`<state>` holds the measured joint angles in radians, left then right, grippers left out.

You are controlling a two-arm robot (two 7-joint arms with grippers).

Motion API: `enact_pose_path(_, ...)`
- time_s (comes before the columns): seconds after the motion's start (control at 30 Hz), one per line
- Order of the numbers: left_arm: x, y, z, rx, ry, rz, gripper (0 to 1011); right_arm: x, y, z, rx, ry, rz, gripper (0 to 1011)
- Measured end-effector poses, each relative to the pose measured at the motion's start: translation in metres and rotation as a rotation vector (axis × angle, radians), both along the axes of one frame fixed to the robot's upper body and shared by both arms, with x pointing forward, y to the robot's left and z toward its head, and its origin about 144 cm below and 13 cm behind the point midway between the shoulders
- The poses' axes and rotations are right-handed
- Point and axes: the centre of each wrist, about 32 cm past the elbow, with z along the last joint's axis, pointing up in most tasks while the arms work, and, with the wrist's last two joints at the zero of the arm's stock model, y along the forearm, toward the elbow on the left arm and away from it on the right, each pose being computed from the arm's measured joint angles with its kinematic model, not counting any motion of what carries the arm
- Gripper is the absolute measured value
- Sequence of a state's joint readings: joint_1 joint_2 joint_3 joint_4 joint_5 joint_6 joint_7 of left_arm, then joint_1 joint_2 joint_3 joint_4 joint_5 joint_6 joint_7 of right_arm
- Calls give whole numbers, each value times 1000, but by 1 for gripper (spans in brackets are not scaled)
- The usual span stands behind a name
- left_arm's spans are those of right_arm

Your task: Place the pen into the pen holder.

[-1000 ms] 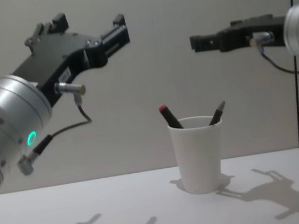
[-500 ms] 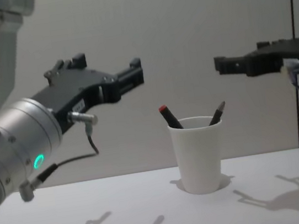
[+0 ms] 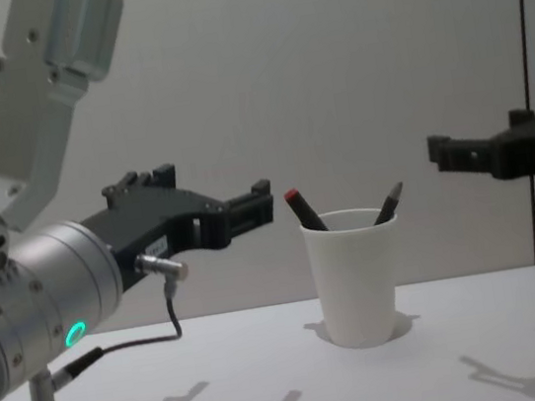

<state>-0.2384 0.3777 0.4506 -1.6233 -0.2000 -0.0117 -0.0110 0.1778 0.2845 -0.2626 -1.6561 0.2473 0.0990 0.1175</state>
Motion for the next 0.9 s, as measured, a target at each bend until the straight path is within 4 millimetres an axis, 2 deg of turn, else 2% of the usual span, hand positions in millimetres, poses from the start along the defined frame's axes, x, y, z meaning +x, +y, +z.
enact_pose_path(0.6,-1,0,-1,14,24,1,1001,-44,-14,-24,31,21,-42,1002)
enact_pose_path(0.9,-1,0,0,13,23,2,1001,-50,-16,-27,35,24,-47,1002)
